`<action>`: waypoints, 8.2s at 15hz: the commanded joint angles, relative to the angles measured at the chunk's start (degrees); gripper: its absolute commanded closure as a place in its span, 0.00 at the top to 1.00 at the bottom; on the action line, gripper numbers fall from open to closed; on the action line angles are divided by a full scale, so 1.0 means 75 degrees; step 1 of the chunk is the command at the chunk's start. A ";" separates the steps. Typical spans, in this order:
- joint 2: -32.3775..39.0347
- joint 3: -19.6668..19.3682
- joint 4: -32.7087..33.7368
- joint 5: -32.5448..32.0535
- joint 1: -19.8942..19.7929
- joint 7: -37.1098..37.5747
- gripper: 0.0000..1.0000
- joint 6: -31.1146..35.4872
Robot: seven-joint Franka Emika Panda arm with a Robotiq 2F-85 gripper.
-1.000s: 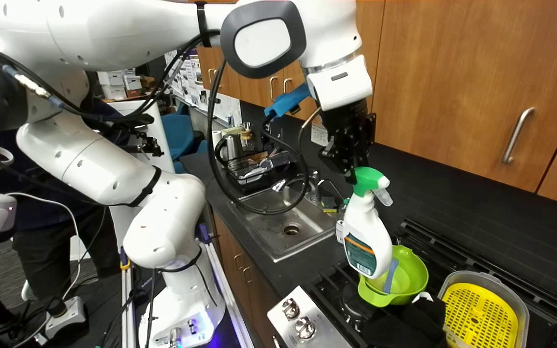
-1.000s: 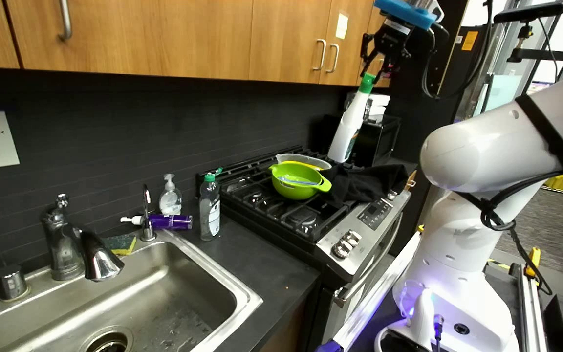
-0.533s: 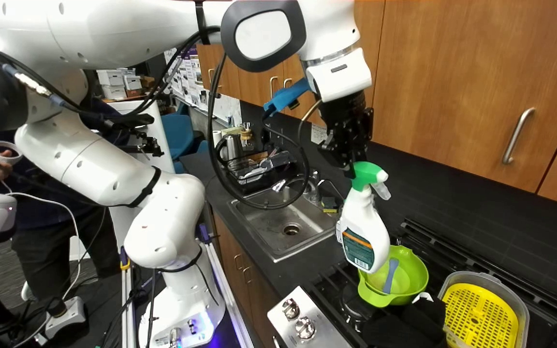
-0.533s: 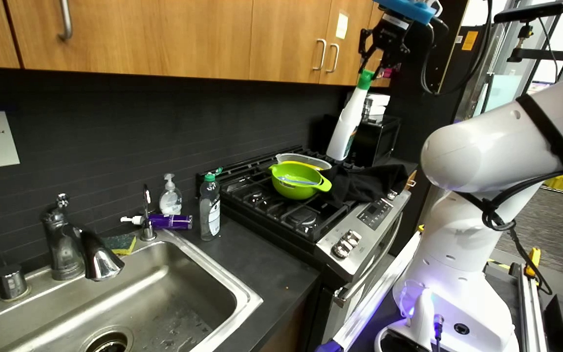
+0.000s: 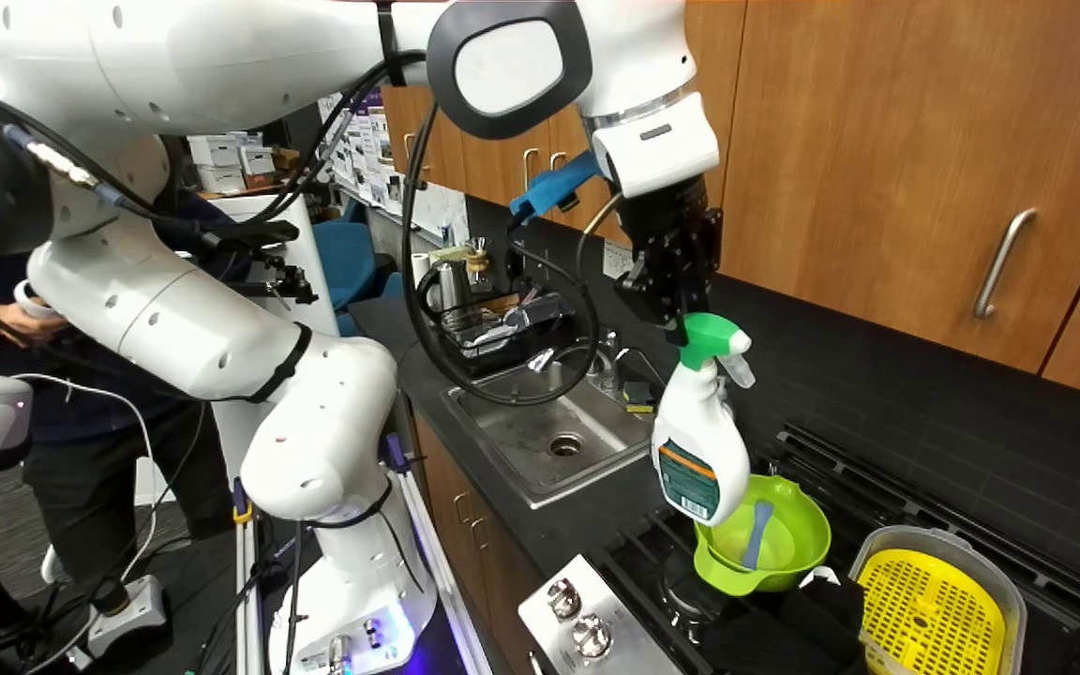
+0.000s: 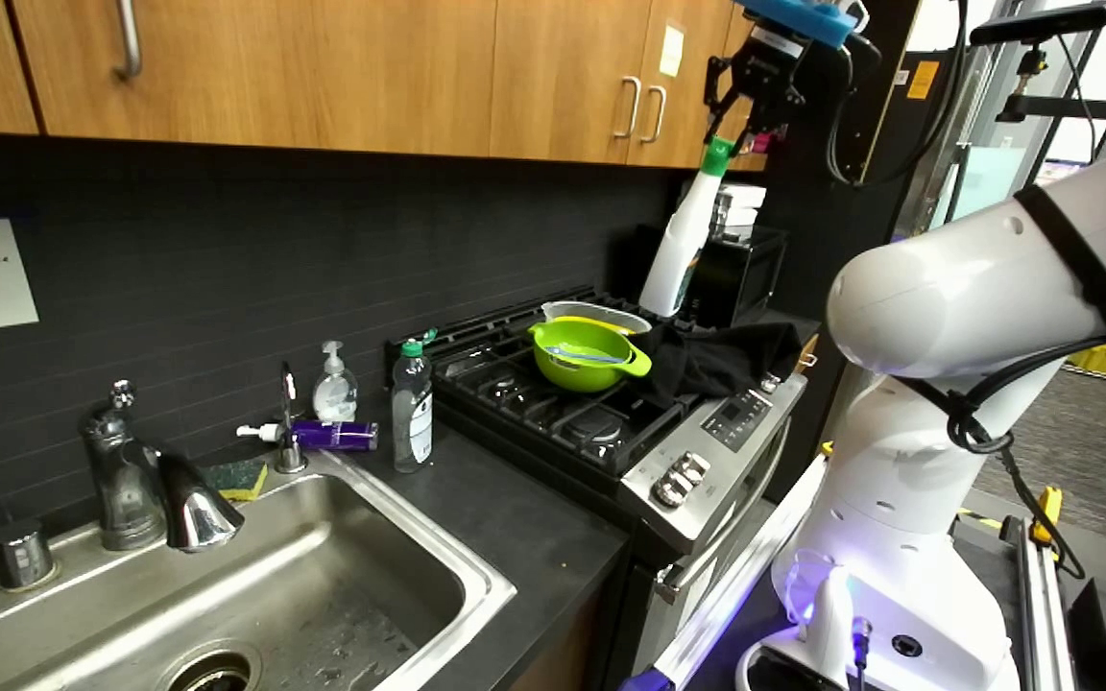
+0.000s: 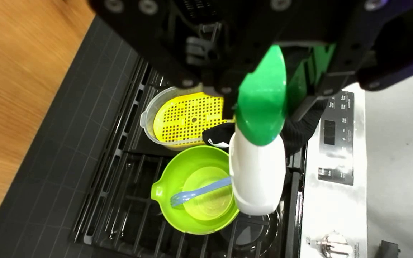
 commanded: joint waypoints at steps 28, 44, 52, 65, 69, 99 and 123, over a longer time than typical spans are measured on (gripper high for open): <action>0.2146 -0.0161 0.1236 -0.0409 0.0165 0.1043 0.14 0.1391; 0.3453 -0.0204 0.2078 -0.0474 0.0390 0.1520 0.14 0.1372; 0.3668 -0.0415 0.2130 -0.0386 0.0611 0.1496 0.39 0.1448; 0.4666 -0.0569 0.2710 -0.0440 0.0840 0.1696 0.14 0.1138; 0.5048 -0.0755 0.3033 -0.0353 0.0881 0.1697 0.14 0.1091; 0.6285 -0.1472 0.4384 0.1066 0.0990 0.1467 0.14 0.1455; 0.6840 -0.1612 0.4832 0.1044 0.0961 0.1578 0.14 0.1593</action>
